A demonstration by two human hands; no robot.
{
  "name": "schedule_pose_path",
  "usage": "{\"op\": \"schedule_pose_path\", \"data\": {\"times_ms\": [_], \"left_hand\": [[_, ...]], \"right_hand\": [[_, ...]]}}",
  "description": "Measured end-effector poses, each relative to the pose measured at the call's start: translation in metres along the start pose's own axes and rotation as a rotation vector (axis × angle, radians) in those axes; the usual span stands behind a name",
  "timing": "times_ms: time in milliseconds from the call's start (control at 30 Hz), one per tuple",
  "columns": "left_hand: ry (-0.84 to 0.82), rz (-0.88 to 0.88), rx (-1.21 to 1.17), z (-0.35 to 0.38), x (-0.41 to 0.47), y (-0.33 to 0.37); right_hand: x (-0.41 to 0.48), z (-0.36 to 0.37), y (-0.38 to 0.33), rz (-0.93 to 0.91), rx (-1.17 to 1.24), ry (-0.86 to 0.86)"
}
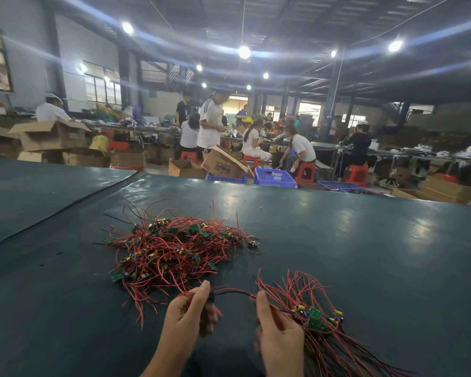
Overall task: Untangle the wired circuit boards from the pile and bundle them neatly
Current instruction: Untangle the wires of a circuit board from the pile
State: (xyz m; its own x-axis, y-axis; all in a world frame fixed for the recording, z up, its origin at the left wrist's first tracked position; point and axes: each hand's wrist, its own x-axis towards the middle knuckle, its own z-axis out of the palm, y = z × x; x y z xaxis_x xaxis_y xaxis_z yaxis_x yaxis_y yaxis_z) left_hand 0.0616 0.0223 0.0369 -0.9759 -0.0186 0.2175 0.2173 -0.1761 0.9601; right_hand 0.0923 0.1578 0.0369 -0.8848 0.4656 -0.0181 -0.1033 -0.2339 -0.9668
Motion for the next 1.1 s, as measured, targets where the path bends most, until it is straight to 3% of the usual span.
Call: {"op": "schedule_pose_path", "data": {"times_ms": [133, 267, 467, 567, 767, 867, 1000, 1100], "left_hand": [[-0.104, 0.018, 0.051, 0.003, -0.003, -0.002], [-0.216, 0.083, 0.125, 0.011, -0.009, -0.005], [-0.177, 0.096, 0.147, 0.009, -0.007, 0.001], [-0.140, 0.119, 0.129, 0.004, -0.003, 0.006], [-0.195, 0.098, 0.128, 0.007, -0.007, 0.003], [-0.176, 0.044, 0.076, 0.007, -0.008, 0.001], [-0.220, 0.088, 0.100, 0.009, -0.009, -0.001], [-0.236, 0.089, 0.127, 0.010, -0.009, -0.004]], "right_hand": [[-0.013, 0.015, 0.009, -0.060, -0.116, -0.033], [-0.014, 0.019, 0.009, -0.066, -0.080, -0.082], [-0.001, 0.008, 0.004, -0.022, 0.009, 0.038], [0.015, -0.004, -0.001, 0.007, 0.177, 0.153], [0.021, -0.015, -0.007, 0.014, 0.309, 0.229], [0.011, -0.010, -0.011, 0.018, 0.244, 0.160], [-0.011, 0.007, -0.004, -0.076, -0.070, -0.097], [-0.023, 0.019, 0.000, -0.041, -0.118, -0.201]]}}
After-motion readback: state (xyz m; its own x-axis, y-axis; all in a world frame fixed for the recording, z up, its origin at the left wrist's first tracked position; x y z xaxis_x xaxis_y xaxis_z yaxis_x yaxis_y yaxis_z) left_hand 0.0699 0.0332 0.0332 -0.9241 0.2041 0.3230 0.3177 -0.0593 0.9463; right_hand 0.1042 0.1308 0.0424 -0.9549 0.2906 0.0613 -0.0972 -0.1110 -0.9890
